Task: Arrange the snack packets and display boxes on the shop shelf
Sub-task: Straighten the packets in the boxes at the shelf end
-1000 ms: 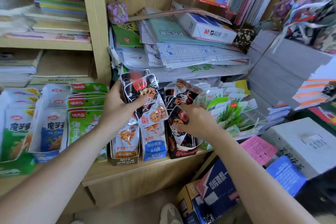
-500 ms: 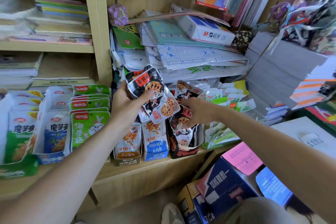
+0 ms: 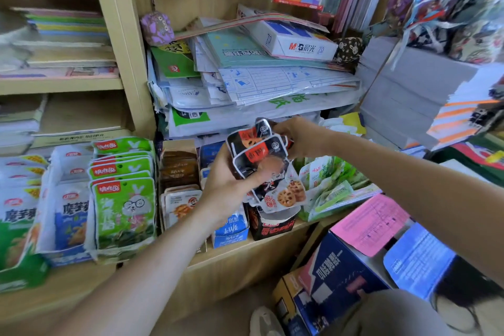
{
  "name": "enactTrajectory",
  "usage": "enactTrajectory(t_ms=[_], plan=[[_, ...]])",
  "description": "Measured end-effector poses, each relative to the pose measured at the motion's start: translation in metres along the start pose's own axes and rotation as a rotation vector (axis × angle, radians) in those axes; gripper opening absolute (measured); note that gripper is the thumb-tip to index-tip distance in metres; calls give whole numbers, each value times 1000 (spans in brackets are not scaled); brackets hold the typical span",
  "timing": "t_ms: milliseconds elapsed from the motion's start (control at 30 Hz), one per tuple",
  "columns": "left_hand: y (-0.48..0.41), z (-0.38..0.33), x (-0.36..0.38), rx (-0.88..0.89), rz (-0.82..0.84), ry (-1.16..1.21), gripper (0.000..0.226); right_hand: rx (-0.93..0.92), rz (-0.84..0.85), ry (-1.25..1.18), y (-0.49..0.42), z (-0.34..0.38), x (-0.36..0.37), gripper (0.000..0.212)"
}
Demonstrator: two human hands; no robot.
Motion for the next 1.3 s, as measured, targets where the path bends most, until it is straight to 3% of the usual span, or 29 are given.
enactTrajectory(t_ms=[167, 300, 367, 467, 600, 667, 733, 867, 933, 1000, 1100, 1167, 1300], plan=[[2, 20, 16, 81, 3, -209, 66, 34, 74, -226, 3, -14, -10, 32], [7, 35, 22, 187, 142, -530, 54, 38, 92, -342, 9, -21, -10, 19], [10, 44, 23, 226, 132, -779, 53, 51, 71, -350, 11, -27, -11, 14], [11, 48, 20, 324, 100, -841, 49, 46, 27, -313, 17, -29, -10, 17], [13, 40, 19, 321, 31, -825, 88, 48, -38, -332, 26, -22, -8, 24], [13, 39, 20, 363, 31, -878, 92, 31, -36, -337, 31, -19, -7, 26], [12, 38, 19, 417, 19, -972, 83, -1, -16, -262, 41, -15, -6, 39], [9, 41, 17, 450, 7, -1177, 75, -49, 27, 32, 67, -11, 13, 97], [9, 41, 17, 449, 4, -1233, 77, -79, -36, 133, 76, -15, 26, 107], [10, 41, 16, 455, -27, -1256, 80, -73, -183, 183, 85, -15, 36, 102], [10, 42, 15, 465, -54, -1257, 77, -46, -436, 206, 102, -9, 49, 75], [10, 44, 13, 466, -55, -1269, 74, 12, -444, 161, 109, -5, 61, 64], [9, 44, 11, 425, -6, -1335, 75, 115, -343, 159, 108, -5, 84, 77]])
Point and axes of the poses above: each hand's wrist, its own y-axis away from the middle knuckle, its own x-axis out of the palm, z = x × y, the point moved 2 cm from there along -y, towards the middle knuckle, and after that the axes turned 6 degrees about x, right-handed, at the moved point
